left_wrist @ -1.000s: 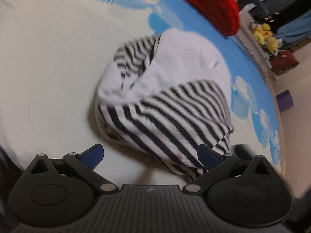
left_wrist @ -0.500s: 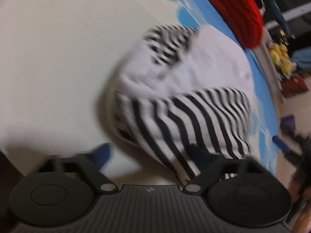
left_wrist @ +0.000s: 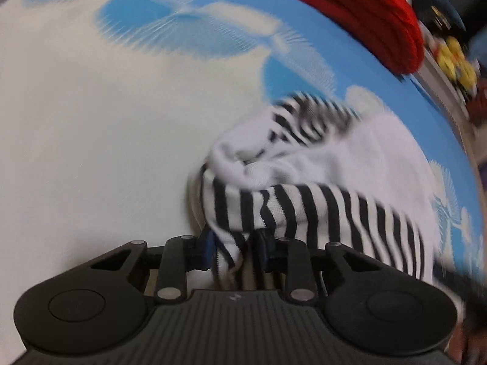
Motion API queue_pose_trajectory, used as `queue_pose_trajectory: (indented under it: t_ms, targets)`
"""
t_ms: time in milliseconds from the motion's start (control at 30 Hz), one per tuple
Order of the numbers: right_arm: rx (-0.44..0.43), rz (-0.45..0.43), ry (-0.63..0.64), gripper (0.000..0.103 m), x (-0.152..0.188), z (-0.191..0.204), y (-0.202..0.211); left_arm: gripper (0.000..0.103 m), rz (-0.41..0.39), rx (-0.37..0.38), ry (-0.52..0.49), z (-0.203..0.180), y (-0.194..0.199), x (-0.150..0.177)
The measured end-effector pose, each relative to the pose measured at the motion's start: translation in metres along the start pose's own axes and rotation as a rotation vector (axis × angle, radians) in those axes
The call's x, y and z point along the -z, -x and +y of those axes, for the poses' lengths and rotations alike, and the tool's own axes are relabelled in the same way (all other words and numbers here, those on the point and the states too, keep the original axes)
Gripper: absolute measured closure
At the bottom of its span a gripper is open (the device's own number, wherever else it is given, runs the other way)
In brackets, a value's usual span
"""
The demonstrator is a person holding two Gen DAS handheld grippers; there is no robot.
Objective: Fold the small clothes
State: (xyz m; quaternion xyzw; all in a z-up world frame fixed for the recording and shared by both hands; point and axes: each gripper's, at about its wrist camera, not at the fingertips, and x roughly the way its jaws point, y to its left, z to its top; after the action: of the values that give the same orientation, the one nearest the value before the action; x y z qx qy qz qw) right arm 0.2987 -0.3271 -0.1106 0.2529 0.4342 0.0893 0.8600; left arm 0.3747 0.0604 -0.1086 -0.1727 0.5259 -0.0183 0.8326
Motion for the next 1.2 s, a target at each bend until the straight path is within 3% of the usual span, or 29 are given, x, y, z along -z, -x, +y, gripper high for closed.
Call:
queue_pose_trajectory:
  t_ms: [133, 267, 300, 333, 367, 433, 533, 667, 800, 867, 933, 967, 1033, 1067, 1100, 1200]
  targets:
    - [-0.081, -0.034, -0.166, 0.061, 0.045, -0.024, 0.025, 0.072, 0.062, 0.062, -0.184, -0.046, -0.049, -0.079]
    - [-0.096, -0.048, -0.171, 0.053, 0.055, -0.02, 0.035, 0.068, 0.012, 0.045, -0.212, -0.066, -0.042, -0.092]
    - [-0.081, -0.059, -0.143, 0.05, 0.054, -0.017, 0.039, 0.053, -0.015, 0.048, -0.227, -0.063, -0.033, -0.09]
    - [-0.054, -0.083, -0.108, 0.048, 0.053, -0.011, 0.044, 0.024, -0.038, 0.041, -0.229, -0.057, -0.021, -0.084]
    - [-0.026, -0.116, -0.065, 0.042, 0.053, -0.004, 0.05, 0.015, -0.071, 0.038, -0.216, -0.047, -0.007, -0.074]
    - [0.015, -0.174, 0.031, 0.038, 0.055, 0.009, 0.062, 0.01, -0.132, 0.031, -0.21, -0.034, 0.02, -0.059]
    - [0.054, -0.232, 0.115, 0.032, 0.057, 0.028, 0.075, 0.01, -0.126, 0.032, -0.214, -0.015, 0.052, -0.02]
    - [0.134, -0.226, 0.063, 0.031, 0.056, 0.041, 0.071, 0.01, -0.101, 0.039, -0.331, -0.016, 0.063, 0.036]
    - [0.247, -0.217, 0.008, 0.032, 0.067, 0.046, 0.062, 0.013, -0.11, 0.062, -0.421, -0.026, 0.054, 0.061]
    - [0.274, -0.226, -0.014, 0.032, 0.074, 0.047, 0.06, 0.02, -0.082, 0.09, -0.444, -0.028, 0.046, 0.065]
    - [0.278, -0.229, -0.041, 0.032, 0.081, 0.046, 0.055, 0.048, -0.07, 0.14, -0.459, -0.029, 0.038, 0.069]
    - [0.281, -0.234, -0.042, 0.033, 0.084, 0.046, 0.052, 0.052, -0.066, 0.151, -0.455, -0.03, 0.037, 0.07]
    - [0.292, -0.236, -0.006, 0.064, 0.09, 0.048, 0.047, 0.069, -0.092, 0.15, -0.459, -0.03, 0.042, 0.071]
    - [0.289, -0.224, 0.032, 0.086, 0.091, 0.049, 0.043, 0.07, -0.099, 0.158, -0.473, -0.029, 0.047, 0.072]
    - [0.309, -0.218, 0.07, 0.099, 0.092, 0.051, 0.041, 0.073, -0.1, 0.172, -0.483, -0.027, 0.051, 0.073]
    - [0.3, -0.226, 0.079, 0.101, 0.09, 0.04, 0.045, 0.077, -0.09, 0.205, -0.511, -0.014, 0.059, 0.073]
